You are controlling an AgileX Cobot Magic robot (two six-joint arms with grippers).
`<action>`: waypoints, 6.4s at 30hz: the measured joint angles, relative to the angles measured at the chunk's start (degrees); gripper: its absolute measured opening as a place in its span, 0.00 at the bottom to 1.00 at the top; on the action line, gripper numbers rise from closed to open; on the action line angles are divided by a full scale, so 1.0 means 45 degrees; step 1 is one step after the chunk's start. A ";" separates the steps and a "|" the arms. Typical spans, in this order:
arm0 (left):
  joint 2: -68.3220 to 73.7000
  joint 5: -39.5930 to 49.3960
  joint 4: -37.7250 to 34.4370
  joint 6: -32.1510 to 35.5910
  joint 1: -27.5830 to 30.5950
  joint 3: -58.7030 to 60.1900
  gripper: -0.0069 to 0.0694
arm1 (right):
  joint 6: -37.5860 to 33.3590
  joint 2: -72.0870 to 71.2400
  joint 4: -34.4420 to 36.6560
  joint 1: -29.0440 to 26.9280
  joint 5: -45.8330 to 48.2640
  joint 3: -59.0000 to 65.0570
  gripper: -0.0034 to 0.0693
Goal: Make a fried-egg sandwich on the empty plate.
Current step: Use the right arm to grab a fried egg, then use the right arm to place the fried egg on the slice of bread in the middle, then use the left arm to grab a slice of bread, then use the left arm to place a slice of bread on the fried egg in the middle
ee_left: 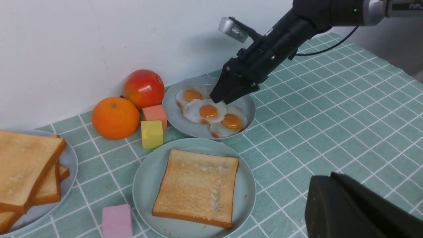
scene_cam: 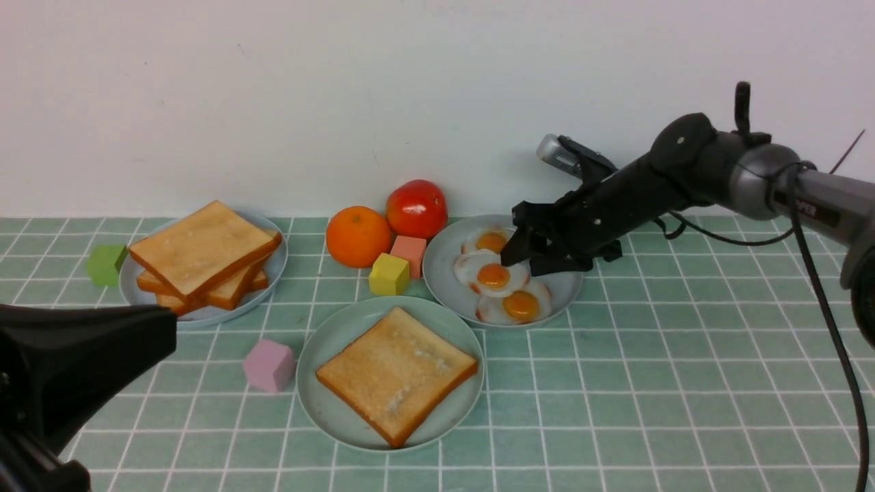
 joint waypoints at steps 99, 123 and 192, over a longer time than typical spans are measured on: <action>0.0000 0.0678 0.4092 -0.4818 0.0000 0.0000 0.07 | -0.1814 -0.2479 0.1129 0.2888 0.0238 0.3845 0.51; 1.1220 0.1656 -0.0888 0.3091 0.5052 -0.5421 0.07 | 0.3210 -1.6133 -0.7996 0.2670 0.2936 0.9165 0.05; 1.4474 0.0604 0.5600 -0.1708 -0.0788 -0.4991 0.20 | 0.3137 -1.9556 -0.6659 0.2684 0.3248 1.1706 0.07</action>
